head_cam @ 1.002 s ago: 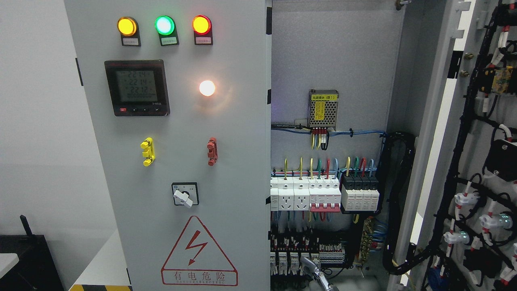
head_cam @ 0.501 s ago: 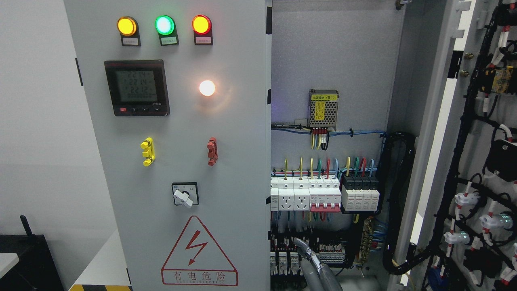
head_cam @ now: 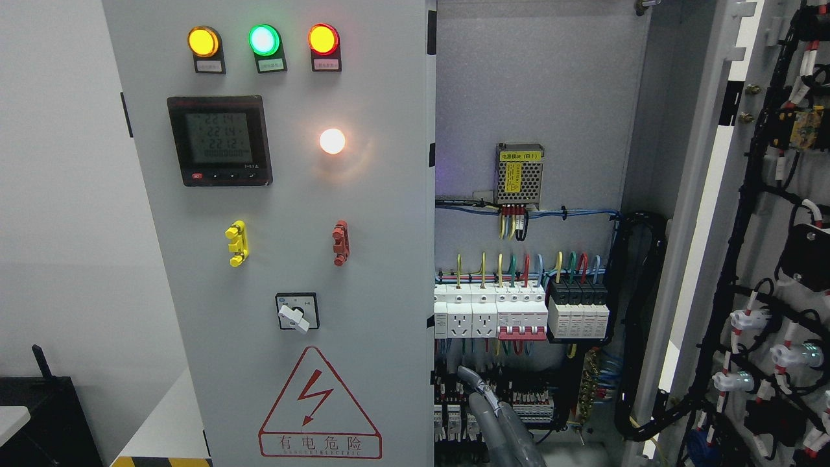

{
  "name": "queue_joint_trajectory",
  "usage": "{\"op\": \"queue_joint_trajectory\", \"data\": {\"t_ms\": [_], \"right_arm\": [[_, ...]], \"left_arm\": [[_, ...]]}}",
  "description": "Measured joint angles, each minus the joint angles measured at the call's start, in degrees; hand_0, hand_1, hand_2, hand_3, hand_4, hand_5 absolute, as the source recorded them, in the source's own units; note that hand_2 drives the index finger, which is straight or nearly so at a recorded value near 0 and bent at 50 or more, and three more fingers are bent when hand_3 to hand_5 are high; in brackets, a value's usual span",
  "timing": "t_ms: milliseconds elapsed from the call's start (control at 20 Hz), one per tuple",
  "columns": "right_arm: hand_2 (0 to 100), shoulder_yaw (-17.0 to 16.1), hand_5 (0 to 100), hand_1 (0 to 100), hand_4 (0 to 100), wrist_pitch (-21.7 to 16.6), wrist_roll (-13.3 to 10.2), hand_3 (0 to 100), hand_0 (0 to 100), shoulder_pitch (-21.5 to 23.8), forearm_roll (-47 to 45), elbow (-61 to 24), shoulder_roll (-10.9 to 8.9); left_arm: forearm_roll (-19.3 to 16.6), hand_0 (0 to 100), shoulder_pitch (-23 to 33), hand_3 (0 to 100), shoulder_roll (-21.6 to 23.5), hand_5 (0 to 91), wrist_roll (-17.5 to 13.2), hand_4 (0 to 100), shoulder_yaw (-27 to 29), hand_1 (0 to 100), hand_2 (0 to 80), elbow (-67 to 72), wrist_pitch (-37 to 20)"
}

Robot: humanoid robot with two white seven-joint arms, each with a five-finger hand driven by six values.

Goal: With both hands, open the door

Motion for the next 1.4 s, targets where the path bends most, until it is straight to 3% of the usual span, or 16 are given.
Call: {"op": "queue_joint_trajectory", "data": {"t_ms": [902,1402], "right_arm": [[0,1.3,0,0,0,2.0,0.7,0,38,-6.3,-3.7,6.4,0.22],[0,1.7,0,0,0,2.2,2.3,0,38,-8.5,-4.6,8.4,0.27]], "left_arm": [[0.0,0,0.0,0,0.0,0.0,0.0,0,0.0,0,0.0,0.0,0.0],[0.0,0,0.0,0,0.0,0.0,0.0,0,0.0,0,0.0,0.0,0.0]]}}
